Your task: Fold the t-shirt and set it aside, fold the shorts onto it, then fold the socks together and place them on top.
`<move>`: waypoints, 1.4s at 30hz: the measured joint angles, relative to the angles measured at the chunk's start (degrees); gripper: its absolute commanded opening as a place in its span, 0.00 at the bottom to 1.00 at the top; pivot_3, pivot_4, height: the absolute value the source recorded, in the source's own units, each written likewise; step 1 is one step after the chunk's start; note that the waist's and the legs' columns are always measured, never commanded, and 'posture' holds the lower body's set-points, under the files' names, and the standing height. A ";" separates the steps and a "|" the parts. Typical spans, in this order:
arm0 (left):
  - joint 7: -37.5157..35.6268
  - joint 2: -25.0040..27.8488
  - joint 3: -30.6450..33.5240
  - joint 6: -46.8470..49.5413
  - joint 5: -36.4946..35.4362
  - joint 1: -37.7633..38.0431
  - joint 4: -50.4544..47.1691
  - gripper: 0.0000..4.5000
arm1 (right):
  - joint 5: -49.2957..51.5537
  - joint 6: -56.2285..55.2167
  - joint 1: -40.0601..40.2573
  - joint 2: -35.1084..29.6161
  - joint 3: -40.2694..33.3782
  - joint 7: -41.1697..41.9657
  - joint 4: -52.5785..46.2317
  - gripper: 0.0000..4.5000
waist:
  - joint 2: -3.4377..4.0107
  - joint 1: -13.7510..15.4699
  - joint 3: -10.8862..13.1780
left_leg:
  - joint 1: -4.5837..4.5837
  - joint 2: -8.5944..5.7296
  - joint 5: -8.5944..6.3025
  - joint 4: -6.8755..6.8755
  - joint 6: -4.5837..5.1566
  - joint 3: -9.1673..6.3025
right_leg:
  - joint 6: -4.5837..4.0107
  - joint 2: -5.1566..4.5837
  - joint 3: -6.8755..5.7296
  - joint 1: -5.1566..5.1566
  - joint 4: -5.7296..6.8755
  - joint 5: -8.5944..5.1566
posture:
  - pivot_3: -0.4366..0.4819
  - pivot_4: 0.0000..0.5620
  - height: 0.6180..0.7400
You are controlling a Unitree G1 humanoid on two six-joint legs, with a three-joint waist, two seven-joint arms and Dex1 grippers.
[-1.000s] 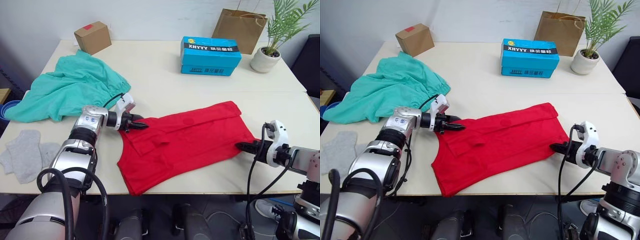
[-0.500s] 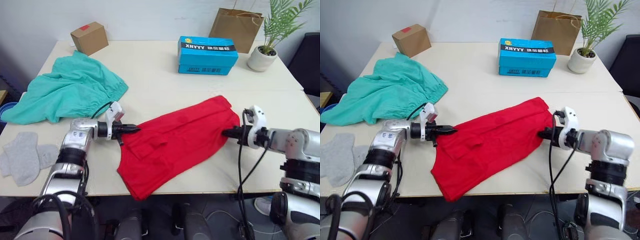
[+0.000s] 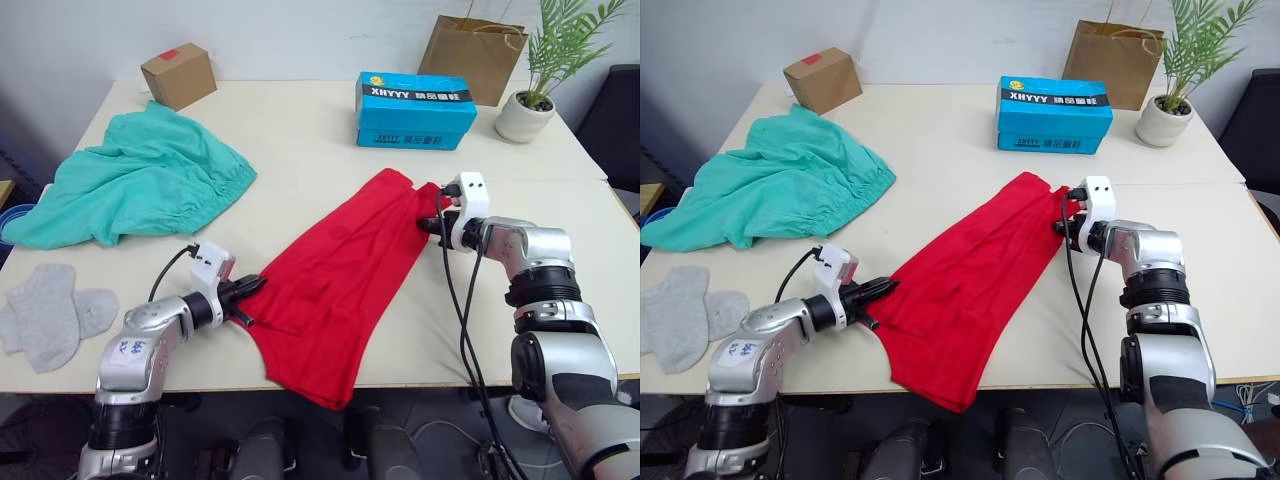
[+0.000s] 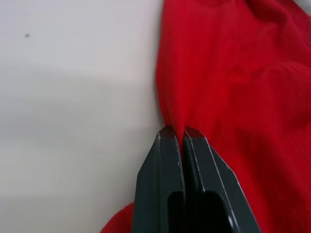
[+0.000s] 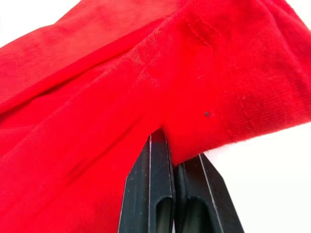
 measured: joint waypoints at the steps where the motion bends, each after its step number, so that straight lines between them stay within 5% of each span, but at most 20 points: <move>1: 1.30 -0.59 0.15 0.71 -0.31 0.96 -2.09 0.00 | -0.47 -1.82 -0.10 0.01 0.20 0.07 0.91 0.00 | 0.00 0.14 0.00 | 0.00 0.00 0.00 0.00 0.00 -0.01 | 0.00 0.00 0.00 0.00 -0.02 0.00 | 0.48 0.27 1.00; 4: 2.87 -0.86 1.01 2.38 -2.53 2.27 -5.73 0.00 | -1.27 -4.60 -0.44 -0.06 0.43 0.91 2.86 0.09 | 0.00 0.58 0.00 | 0.01 0.00 0.00 0.01 -0.01 -0.01 | 0.00 -0.01 0.00 0.00 -0.08 0.00 | 0.48 0.27 1.00; 7: 2.19 -0.53 1.76 3.12 -5.75 2.60 -6.71 0.16 | -1.24 -3.93 -0.28 -1.13 0.55 3.79 2.57 0.29 | 0.05 1.09 0.03 | 0.01 0.00 0.00 0.01 -0.01 -0.02 | -0.01 -0.02 0.00 -0.02 -0.08 0.00 | 0.48 0.27 1.00; 16: -10.40 16.58 3.07 4.13 -11.79 -4.76 3.09 0.80 | 5.43 19.13 11.07 -17.31 4.05 21.16 -23.71 0.99 | 0.32 1.76 0.17 | -0.07 0.01 -0.13 -0.05 -0.05 -0.14 | -0.06 -0.06 -0.07 -0.05 -0.25 -0.03 | 0.48 0.27 1.00; 19: -15.70 21.39 1.36 6.23 -13.71 -8.44 7.08 0.99 | 12.97 33.84 17.77 -21.32 2.71 23.59 -38.03 1.00 | 0.35 1.75 0.20 | -0.05 0.03 -0.18 -0.13 -0.10 -0.16 | -0.08 -0.05 -0.09 -0.06 -0.32 -0.05 | 0.48 0.27 1.00; 25: -19.03 18.64 -7.45 7.75 -12.84 -25.78 20.13 0.99 | 32.55 53.45 32.16 -18.54 -6.98 16.34 -59.88 1.00 | 0.24 3.17 0.17 | -0.05 0.02 -0.29 -0.15 -0.40 -0.30 | -0.09 -0.03 -0.20 0.01 -0.32 -0.05 | 0.48 0.27 1.00; 27: -18.98 15.31 -11.46 6.88 -10.44 -32.64 27.62 0.99 | 41.75 54.50 38.49 -18.18 -6.15 11.02 -63.25 1.00 | 0.28 4.09 0.19 | -0.07 -0.07 -0.31 -0.14 -0.29 -0.20 | -0.03 -0.09 -0.14 0.00 -0.35 -0.01 | 0.48 0.27 1.00; 32: -21.49 6.56 -19.00 0.95 -4.34 -44.20 48.55 0.99 | 61.26 54.88 39.50 -17.75 -5.04 -6.35 -62.81 1.00 | 0.16 4.06 0.19 | -0.09 -0.13 -0.16 -0.07 0.21 -0.09 | 0.20 -0.14 -0.06 0.03 -0.51 0.14 | 0.48 0.27 1.00; 37: -20.11 -0.96 -19.16 -9.07 0.81 -54.35 71.68 0.99 | 80.77 49.22 39.83 -15.22 0.44 -26.23 -60.48 1.00 | 0.08 3.78 0.24 | -0.14 -0.08 -0.17 -0.13 0.21 -0.10 | 0.19 -0.11 -0.11 -0.04 -0.54 0.13 | 0.48 0.27 1.00; 42: -17.68 -5.09 -17.36 -16.32 4.35 -60.44 84.38 1.00 | 97.08 37.23 40.17 -17.74 10.43 -42.02 -60.74 0.96 | 0.04 3.41 0.24 | -0.13 -0.09 -0.21 -0.09 0.30 -0.09 | 0.22 -0.12 -0.12 0.03 -0.62 0.15 | 0.48 0.27 1.00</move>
